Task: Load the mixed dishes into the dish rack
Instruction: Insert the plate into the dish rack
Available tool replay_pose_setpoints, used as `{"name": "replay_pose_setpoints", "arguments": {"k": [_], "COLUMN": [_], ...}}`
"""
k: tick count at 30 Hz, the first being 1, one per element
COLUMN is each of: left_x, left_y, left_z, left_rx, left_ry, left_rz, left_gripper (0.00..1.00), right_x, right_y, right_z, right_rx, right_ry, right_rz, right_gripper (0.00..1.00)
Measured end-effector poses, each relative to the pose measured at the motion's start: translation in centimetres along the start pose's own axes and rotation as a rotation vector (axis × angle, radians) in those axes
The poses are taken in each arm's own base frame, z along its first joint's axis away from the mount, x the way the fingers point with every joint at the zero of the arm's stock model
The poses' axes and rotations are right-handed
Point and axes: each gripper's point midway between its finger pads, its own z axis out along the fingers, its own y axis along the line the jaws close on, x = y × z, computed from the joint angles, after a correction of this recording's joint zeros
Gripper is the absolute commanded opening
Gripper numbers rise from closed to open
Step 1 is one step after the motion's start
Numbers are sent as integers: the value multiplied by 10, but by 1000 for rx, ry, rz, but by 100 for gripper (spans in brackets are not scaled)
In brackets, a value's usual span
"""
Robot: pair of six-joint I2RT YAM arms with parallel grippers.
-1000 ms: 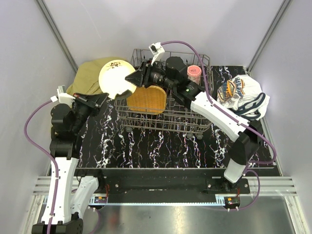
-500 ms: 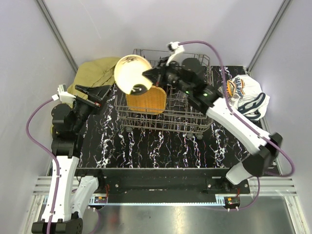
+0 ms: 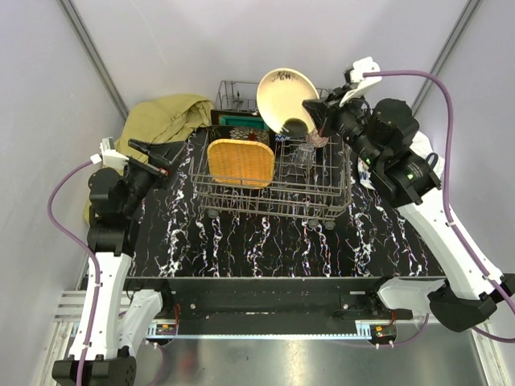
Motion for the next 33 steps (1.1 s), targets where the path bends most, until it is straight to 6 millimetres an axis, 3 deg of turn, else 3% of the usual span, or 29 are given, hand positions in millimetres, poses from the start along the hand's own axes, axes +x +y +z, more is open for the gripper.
{"name": "replay_pose_setpoints", "arguments": {"k": [7, 12, 23, 27, 33], "left_x": [3, 5, 6, 6, 2], "left_y": [9, 10, 25, 29, 35], "left_z": [6, 6, 13, 15, 19], "left_rx": [-24, -22, -50, -54, -58], "left_ry": [23, 35, 57, 63, 69], "left_rz": [8, 19, 7, 3, 12], "left_gripper": [99, 99, 99, 99, 99], "right_x": [77, 122, 168, 181, 222], "right_y": [-17, -27, -41, -38, -19], "right_z": [-7, -15, -24, -16, 1], "right_rx": [1, -25, -82, -130, -274], "right_ry": [221, 339, 452, 475, 536], "right_rz": [-206, -334, -549, -576, -542], "right_gripper": [0, 0, 0, 0, 0]}}
